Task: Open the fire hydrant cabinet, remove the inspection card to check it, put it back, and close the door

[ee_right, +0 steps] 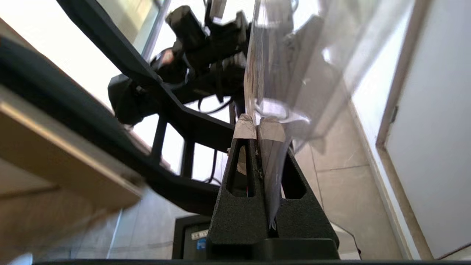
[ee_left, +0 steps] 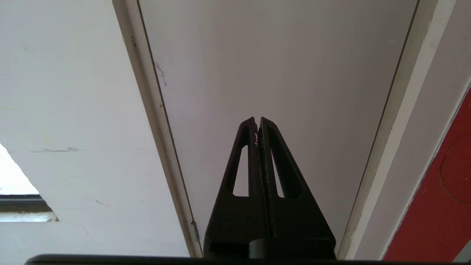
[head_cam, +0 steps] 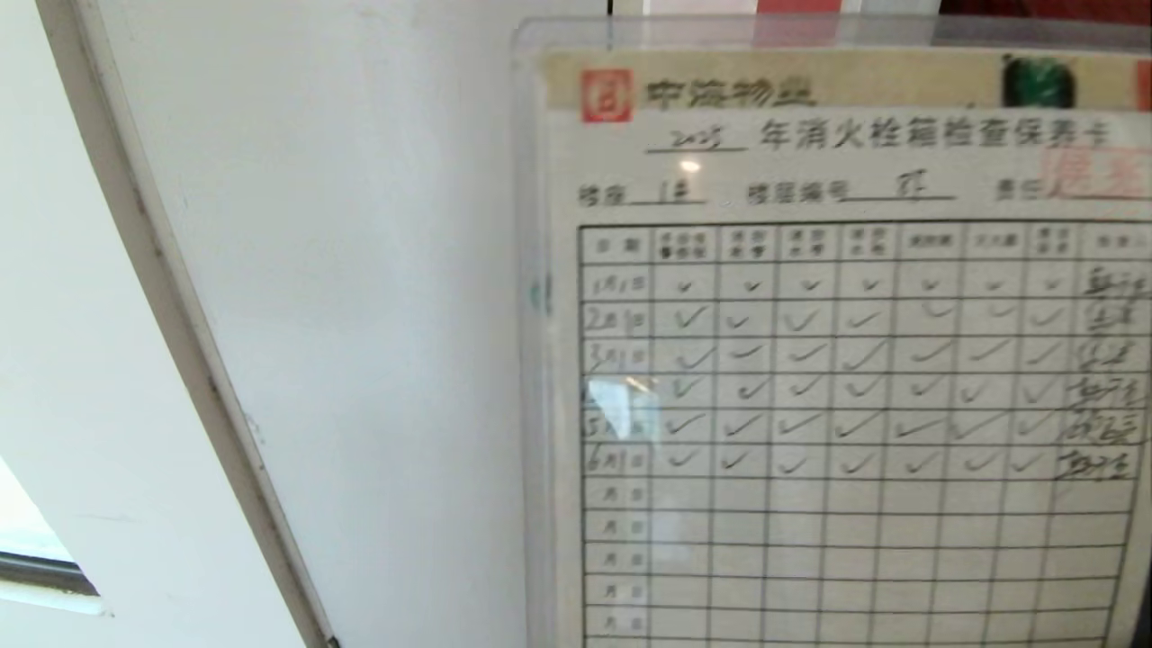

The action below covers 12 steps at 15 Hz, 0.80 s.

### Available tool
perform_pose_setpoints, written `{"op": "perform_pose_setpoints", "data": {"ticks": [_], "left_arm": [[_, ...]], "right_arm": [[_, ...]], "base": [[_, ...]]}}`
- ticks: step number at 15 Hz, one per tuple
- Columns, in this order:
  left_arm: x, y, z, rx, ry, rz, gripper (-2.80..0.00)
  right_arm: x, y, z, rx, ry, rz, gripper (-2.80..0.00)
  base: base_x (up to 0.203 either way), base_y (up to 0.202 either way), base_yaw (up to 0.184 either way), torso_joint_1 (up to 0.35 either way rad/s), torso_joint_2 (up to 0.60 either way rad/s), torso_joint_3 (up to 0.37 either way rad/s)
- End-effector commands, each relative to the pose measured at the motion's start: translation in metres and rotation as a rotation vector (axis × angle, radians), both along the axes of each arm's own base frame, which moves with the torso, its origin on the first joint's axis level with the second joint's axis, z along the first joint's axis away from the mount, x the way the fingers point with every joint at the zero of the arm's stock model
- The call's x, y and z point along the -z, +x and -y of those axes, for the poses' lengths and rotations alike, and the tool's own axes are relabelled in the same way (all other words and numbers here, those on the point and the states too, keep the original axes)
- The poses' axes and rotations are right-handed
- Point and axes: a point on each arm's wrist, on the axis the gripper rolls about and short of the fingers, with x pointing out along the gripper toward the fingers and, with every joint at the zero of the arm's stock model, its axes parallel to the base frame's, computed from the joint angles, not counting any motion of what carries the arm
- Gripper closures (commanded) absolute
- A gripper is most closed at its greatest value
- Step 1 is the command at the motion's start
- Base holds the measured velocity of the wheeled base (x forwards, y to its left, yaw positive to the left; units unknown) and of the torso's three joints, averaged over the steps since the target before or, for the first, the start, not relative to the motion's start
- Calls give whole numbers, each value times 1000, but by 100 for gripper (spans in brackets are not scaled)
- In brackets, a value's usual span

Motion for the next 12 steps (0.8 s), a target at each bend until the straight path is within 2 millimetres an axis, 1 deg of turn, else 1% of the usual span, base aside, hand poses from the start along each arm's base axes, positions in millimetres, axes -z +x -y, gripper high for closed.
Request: {"op": "perform_pose_setpoints", "data": {"ticks": [1, 4, 6, 10, 12], "left_arm": [[7, 2, 0, 0, 1, -26, 0], [8, 2, 0, -1, 1, -28, 0], [8, 2, 0, 0, 1, -29, 0], [8, 2, 0, 0, 1, -29, 0], [8, 2, 0, 0, 1, -27, 0]], "right_arm": [[-11, -24, 33, 73, 74, 30, 0], [-6, -49, 66, 245, 108, 20, 0], [-3, -59, 80, 404, 137, -56, 0], [-12, -62, 89, 715, 254, -220, 0], [-12, -64, 91, 764, 290, -267, 0]], "base": [[0, 0, 0, 0, 0, 0], [0, 0, 0, 0, 0, 0], [0, 0, 0, 0, 0, 0], [0, 0, 0, 0, 0, 0], [0, 0, 0, 0, 0, 0]]}}
